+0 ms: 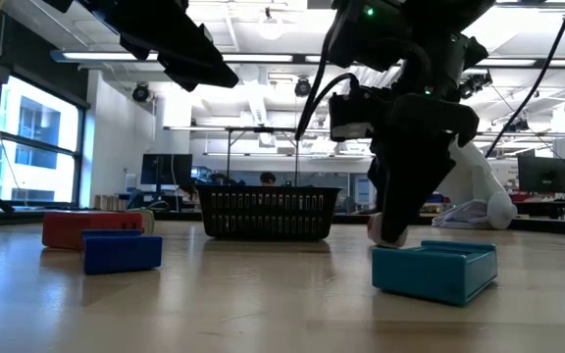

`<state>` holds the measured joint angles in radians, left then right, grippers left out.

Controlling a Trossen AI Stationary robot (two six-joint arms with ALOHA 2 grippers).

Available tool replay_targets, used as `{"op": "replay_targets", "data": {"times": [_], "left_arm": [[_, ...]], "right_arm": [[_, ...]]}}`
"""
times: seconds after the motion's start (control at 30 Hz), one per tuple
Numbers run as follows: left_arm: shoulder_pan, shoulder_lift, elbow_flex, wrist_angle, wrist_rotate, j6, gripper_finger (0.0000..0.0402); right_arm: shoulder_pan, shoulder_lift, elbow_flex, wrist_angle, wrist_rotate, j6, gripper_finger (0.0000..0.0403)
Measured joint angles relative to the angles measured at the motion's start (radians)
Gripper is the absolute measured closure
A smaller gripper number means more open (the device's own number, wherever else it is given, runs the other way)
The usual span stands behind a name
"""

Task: Pick & Place Office items
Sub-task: Put the pink and white charger adapter into the top black bin

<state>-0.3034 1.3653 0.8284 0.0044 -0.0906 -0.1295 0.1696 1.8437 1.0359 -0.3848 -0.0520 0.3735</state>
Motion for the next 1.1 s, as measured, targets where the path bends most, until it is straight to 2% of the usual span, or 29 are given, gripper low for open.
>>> {"op": "replay_targets", "data": {"times": [0.87,1.1], "left_arm": [[0.000,0.000,0.000,-0.004,0.000,-0.010,0.0231],[0.000,0.000,0.001,-0.015,0.000,-0.020,0.0231]], "right_arm": [[0.000,-0.049,-0.002,0.030,0.026,-0.046,0.0189],[0.002,-0.137,-0.002,0.049,0.051,-0.068,0.0189]]}}
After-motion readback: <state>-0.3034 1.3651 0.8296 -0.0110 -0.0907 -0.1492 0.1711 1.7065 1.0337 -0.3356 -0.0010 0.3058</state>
